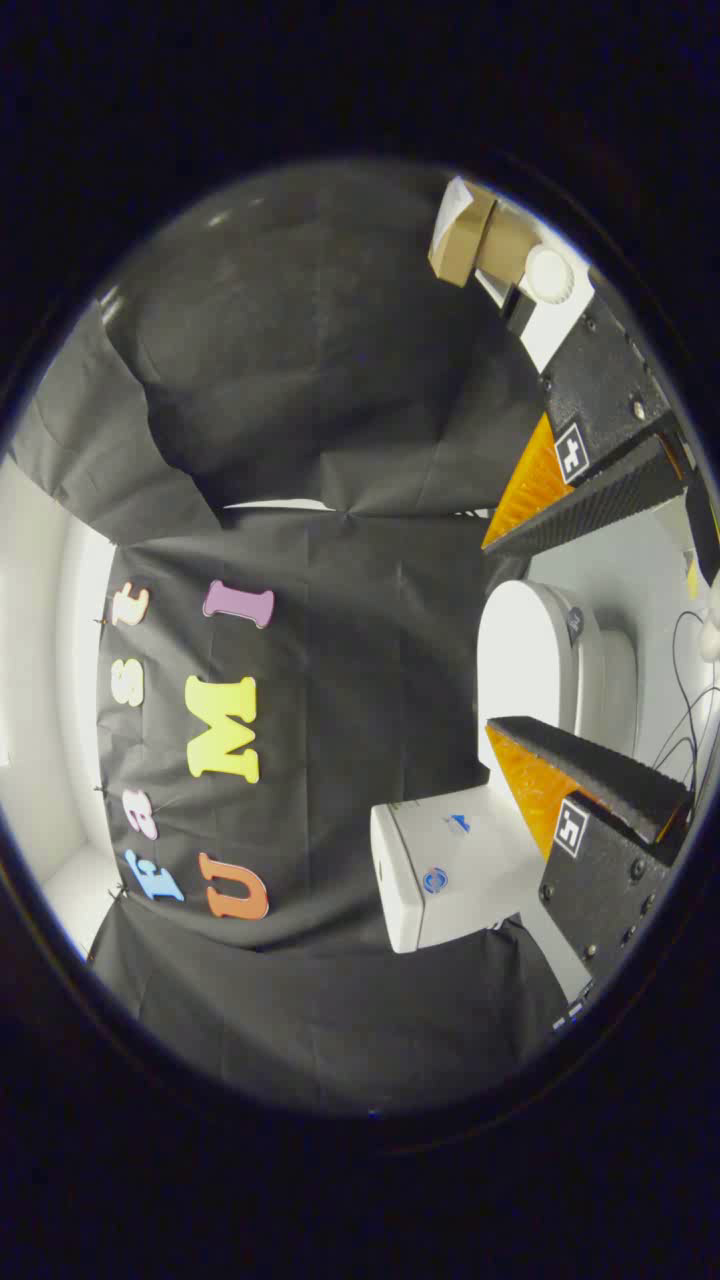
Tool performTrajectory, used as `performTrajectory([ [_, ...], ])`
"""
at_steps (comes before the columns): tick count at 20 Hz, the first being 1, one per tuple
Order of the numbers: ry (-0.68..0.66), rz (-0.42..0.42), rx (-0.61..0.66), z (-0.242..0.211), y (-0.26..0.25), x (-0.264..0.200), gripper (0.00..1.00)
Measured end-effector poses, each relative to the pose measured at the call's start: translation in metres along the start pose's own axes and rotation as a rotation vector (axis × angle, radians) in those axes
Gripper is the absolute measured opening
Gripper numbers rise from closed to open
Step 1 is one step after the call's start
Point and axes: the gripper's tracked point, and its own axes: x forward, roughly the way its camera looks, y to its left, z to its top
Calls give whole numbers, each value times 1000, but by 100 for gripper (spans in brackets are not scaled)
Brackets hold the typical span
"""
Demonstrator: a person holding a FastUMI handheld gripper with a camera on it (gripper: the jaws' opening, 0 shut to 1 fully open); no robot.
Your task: Open the toilet lid.
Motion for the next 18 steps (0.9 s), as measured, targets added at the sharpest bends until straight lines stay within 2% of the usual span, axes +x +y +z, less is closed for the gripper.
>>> performTrajectory([
  [12, 18, 11, 27, -4, 2, 2, 99],
  [18, -4, 20, 34, 1, 4, 28, 99],
])
